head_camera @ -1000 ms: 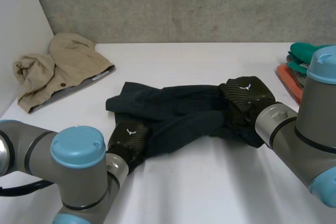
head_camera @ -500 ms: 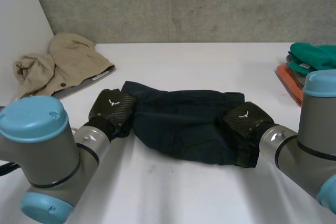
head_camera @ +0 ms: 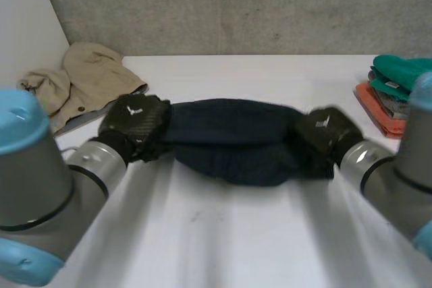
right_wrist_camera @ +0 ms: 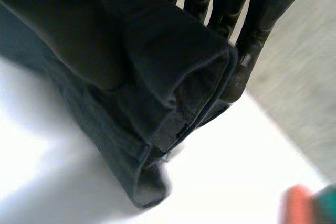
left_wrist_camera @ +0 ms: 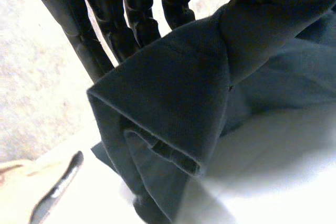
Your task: Fold the laundry.
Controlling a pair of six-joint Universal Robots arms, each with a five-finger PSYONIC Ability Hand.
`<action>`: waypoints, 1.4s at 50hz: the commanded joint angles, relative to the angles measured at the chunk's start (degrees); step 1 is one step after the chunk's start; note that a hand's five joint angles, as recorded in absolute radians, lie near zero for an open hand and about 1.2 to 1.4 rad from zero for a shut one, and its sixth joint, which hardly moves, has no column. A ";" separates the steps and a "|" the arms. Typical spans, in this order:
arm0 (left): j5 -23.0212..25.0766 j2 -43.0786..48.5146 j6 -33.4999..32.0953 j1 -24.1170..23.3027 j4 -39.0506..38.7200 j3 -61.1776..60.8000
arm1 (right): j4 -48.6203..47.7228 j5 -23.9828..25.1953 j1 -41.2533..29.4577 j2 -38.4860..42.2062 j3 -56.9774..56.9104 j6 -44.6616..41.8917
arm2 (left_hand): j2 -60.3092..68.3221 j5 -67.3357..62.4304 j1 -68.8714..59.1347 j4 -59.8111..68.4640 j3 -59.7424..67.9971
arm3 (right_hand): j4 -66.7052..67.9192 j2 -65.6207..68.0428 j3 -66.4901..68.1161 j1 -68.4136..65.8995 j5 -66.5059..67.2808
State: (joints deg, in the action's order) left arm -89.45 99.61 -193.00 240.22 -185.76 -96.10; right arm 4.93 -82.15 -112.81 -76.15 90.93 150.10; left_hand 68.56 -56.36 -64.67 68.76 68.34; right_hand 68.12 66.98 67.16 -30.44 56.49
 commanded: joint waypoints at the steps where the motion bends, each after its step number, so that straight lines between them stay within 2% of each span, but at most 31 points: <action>1: 0.24 -13.46 -0.27 0.25 10.24 8.02 | 12.98 0.94 0.40 -14.45 -13.39 -6.48 | 11.44 -13.64 -15.33 11.24 11.66 | 11.88 13.02 12.84 -49.56 13.51; 6: 0.33 -17.25 -0.62 0.51 12.97 13.56 | 17.65 0.85 2.77 -17.01 -21.57 -7.98 | 11.44 -13.64 -15.33 11.24 11.66 | 11.88 13.02 12.84 -49.56 13.51; 11: 1.73 -15.68 -0.79 1.12 13.06 16.55 | 17.57 1.20 2.95 -15.70 -22.73 -7.98 | 11.44 -13.64 -15.33 11.24 11.66 | 11.88 13.02 12.84 -49.56 13.51; 13: 2.17 -13.49 -1.14 1.39 12.79 16.47 | 17.48 0.94 2.16 -12.99 -22.20 -8.15 | 11.44 -13.64 -15.33 11.24 11.66 | 11.88 13.02 12.84 -49.56 13.51; 19: 2.79 1.63 -5.27 2.62 10.42 19.45 | 15.73 0.15 -0.12 -2.26 -22.55 -9.56 | 11.44 -13.64 -15.33 11.24 11.66 | 11.88 13.02 12.84 -49.56 13.51; 22: 2.53 9.27 -8.78 3.23 6.30 23.75 | 10.82 -1.16 -0.56 3.89 -23.95 -9.56 | 11.44 -13.64 -15.33 11.24 11.66 | 11.88 13.02 12.84 -49.56 13.51; 26: 2.27 17.62 -15.02 3.32 -2.21 32.70 | -0.34 -5.82 -1.35 11.80 -29.39 -9.12 | 11.44 -13.64 -15.33 11.24 11.66 | 11.88 13.02 12.84 -49.56 13.51; 27: 2.09 19.03 -16.08 3.41 -4.50 34.99 | -6.02 -7.91 -1.62 13.99 -31.84 -9.21 | 11.44 -13.64 -15.33 11.24 11.66 | 11.88 13.02 12.84 -49.56 13.51; 30: 2.26 22.64 -18.63 3.41 -14.86 42.90 | -16.23 -10.30 -2.23 15.77 -35.28 -9.12 | 11.44 -13.64 -15.33 11.24 11.66 | 11.88 13.02 12.84 -49.56 13.51; 31: 2.09 23.61 -18.81 3.50 -20.03 46.32 | -23.32 -10.74 -2.67 16.38 -36.95 -9.21 | 11.44 -13.64 -15.33 11.24 11.66 | 11.88 13.02 12.84 -49.56 13.51; 35: 1.74 23.97 -18.55 3.59 -30.76 52.22 | -39.80 -11.19 -3.64 16.30 -39.16 -9.03 | 11.44 -13.64 -15.33 11.24 11.66 | 11.88 13.02 12.84 -49.56 13.51; 38: 1.30 23.71 -18.37 3.06 -32.47 52.59 | -44.99 -10.75 -4.25 15.86 -39.95 -9.03 | 11.44 -13.64 -15.33 11.24 11.66 | 11.88 13.02 12.84 -49.56 13.51; 42: -0.72 22.66 -17.50 2.53 -30.19 48.38 | -43.88 -10.75 -4.87 15.42 -39.96 -9.03 | 11.44 -13.64 -15.33 11.24 11.66 | 11.88 13.02 12.84 -49.56 13.51; 47: -1.96 15.64 -13.90 3.85 -27.81 31.64 | -38.69 -10.57 -5.49 15.07 -34.78 -9.03 | 11.44 -13.64 -15.33 11.24 11.66 | 11.88 13.02 12.84 -49.56 13.51; 54: -0.82 13.07 -12.31 3.94 -27.28 14.81 | -28.50 -10.48 -5.22 16.29 -24.77 -7.46 | 11.44 -13.64 -15.33 11.24 11.66 | 11.88 13.02 12.84 -49.56 13.51; 56: 1.29 12.72 -12.31 3.59 -27.81 10.94 | -26.91 -10.40 -5.22 16.91 -22.65 -5.52 | 11.44 -13.64 -15.33 11.24 11.66 | 11.88 13.02 12.84 -49.56 13.51; 60: 6.30 9.91 -12.22 2.80 -27.02 6.19 | -23.48 -10.22 -5.05 17.79 -20.00 1.15 | 11.44 -13.64 -15.33 11.24 11.66 | -18.94 -17.79 -17.98 -18.74 -17.30; 61: 7.00 9.38 -12.22 2.62 -27.02 5.40 | -21.91 -9.87 -4.70 17.97 -19.83 3.69 | 11.44 -13.64 -15.33 11.24 11.66 | -39.16 -38.02 -38.20 1.48 -37.53; 63: 8.50 7.36 -12.13 2.27 -26.41 2.76 | -20.50 -8.73 -4.61 17.97 -20.00 5.73 | 11.44 -13.64 -15.33 11.24 11.66 | -54.10 -52.96 -53.14 16.42 -52.46; 64: 8.85 6.49 -12.22 1.92 -25.88 1.80 | -19.79 -7.68 -4.52 17.97 -20.18 6.52 | 11.44 -13.64 -15.33 11.24 11.66 | -58.12 -56.98 -57.16 20.44 -56.49; 68: 9.20 1.83 -11.87 -0.80 -21.32 -0.93 | -17.50 0.48 -4.34 18.06 -22.28 7.76 | 11.44 -13.64 -15.33 11.24 11.66 | -58.12 -56.98 -57.16 20.44 -56.49; 69: 9.21 1.04 -11.78 -1.59 -20.09 -1.46 | -17.07 4.50 -4.26 18.14 -23.33 7.84 | 11.44 -13.64 -15.33 11.24 11.66 | -58.12 -56.98 -57.16 20.44 -56.49; 70: 9.64 -0.71 -11.43 -3.08 -17.73 -2.68 | -16.80 6.20 -4.26 18.23 -23.78 7.93 | 11.44 -13.64 -15.33 11.24 11.66 | -58.12 -56.98 -57.16 20.44 -56.49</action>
State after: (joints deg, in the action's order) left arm -80.88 105.15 -204.99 241.45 -210.42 -94.99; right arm -14.12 -86.91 -117.31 -58.12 70.35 156.49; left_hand 68.90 -56.96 -64.67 68.79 68.63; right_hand 13.72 13.22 13.02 -12.42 4.12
